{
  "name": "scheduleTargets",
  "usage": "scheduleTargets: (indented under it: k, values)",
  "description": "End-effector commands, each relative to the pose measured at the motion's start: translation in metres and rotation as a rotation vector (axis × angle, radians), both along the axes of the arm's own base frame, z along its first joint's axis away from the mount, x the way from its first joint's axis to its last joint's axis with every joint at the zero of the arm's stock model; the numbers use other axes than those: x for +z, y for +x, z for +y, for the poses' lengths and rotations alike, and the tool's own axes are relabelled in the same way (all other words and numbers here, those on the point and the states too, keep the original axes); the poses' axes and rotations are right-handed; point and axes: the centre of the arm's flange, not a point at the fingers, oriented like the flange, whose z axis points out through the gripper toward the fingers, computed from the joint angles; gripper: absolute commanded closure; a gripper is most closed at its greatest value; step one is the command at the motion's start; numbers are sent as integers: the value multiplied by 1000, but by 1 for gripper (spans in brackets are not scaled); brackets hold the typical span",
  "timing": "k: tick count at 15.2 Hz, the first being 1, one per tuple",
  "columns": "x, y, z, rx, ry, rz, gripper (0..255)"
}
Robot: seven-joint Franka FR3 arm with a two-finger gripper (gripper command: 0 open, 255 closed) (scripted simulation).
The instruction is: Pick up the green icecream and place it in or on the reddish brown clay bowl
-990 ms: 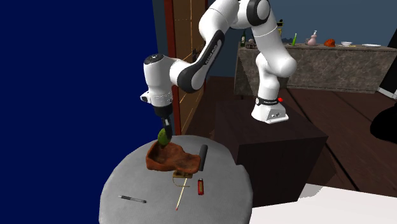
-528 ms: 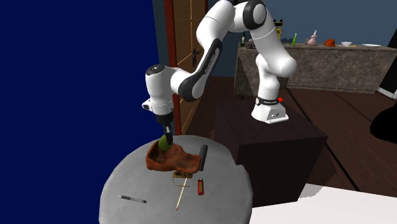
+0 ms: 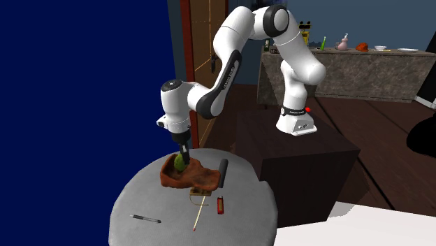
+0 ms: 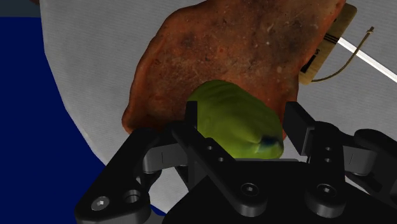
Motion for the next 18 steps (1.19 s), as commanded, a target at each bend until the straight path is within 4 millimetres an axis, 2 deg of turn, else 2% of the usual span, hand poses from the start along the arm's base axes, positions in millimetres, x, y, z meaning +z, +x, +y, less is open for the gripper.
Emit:
scheduleTargets:
  k: [1,4,5,10,14,18]
  values:
    - [-3,-1,0,0,-1,5,255]
    - [-3,-1,0,0,-1,5,255]
    - [-3,-1,-1,0,-1,5,0]
    - [-3,-1,0,0,-1,5,0]
    - [46,1,5,0,-1,5,0]
    - [46,1,5,0,-1,5,0]
